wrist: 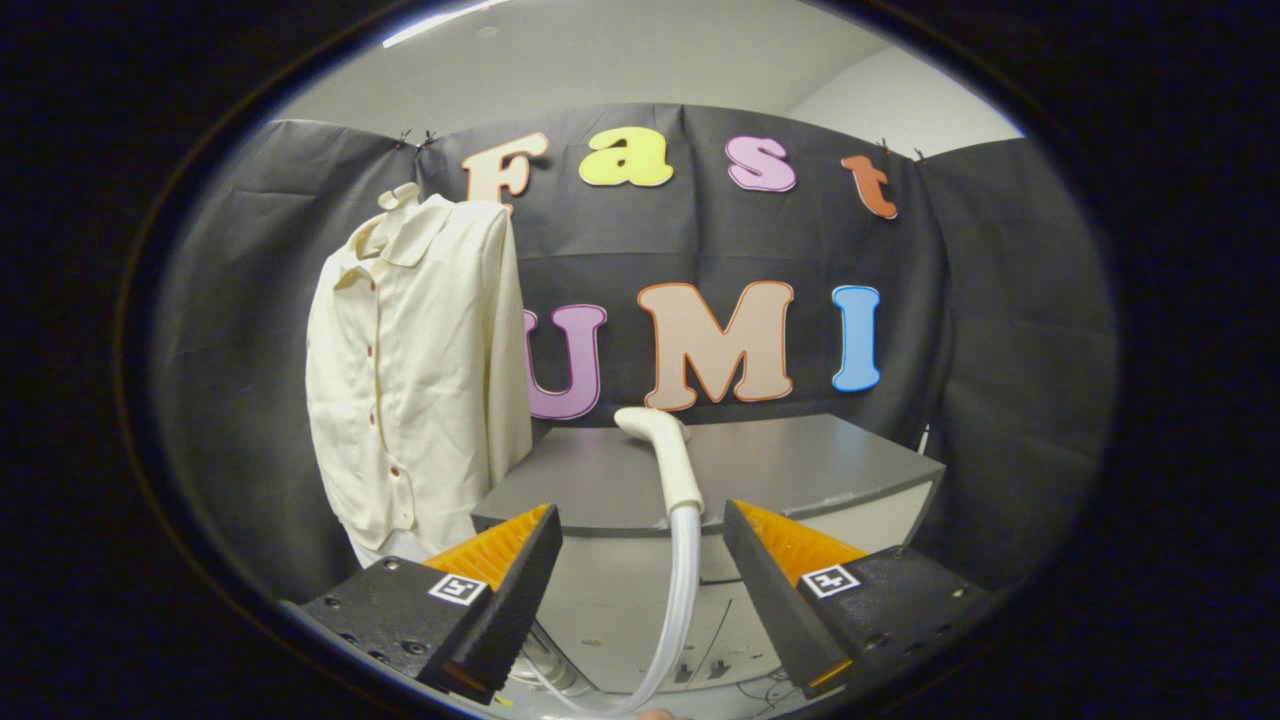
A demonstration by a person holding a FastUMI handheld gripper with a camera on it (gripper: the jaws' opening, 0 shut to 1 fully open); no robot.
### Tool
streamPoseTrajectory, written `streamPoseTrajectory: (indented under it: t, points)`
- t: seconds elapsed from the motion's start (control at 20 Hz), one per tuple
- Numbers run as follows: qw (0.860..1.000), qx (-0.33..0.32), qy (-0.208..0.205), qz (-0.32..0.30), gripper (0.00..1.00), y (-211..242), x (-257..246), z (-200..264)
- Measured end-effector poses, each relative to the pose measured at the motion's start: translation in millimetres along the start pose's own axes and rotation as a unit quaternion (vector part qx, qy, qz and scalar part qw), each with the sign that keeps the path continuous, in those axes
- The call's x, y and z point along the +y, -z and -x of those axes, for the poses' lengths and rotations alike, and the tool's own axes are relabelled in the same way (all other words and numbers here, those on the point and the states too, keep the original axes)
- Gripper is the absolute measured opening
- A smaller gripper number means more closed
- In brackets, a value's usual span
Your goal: Iron the clothes twice with a garment steamer, once on the left side and once on the right side.
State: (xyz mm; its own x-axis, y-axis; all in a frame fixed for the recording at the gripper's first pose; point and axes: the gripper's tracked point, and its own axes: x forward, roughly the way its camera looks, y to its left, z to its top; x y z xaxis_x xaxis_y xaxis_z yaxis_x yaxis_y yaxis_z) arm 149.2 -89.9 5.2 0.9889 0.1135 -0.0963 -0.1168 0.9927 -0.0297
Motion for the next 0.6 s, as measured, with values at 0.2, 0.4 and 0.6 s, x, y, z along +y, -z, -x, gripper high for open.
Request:
streamPoseTrajectory:
  t: [0.2, 0.4, 0.6]
  points:
    - [1.0, 0.018, -0.012, -0.011, 0.99, -17.8, -11.8, -55.6]
    - [0.998, 0.051, -0.019, -0.005, 0.97, -33.1, -23.4, -111.5]
    - [0.994, 0.103, -0.031, -0.005, 0.97, -45.5, -27.1, -161.4]
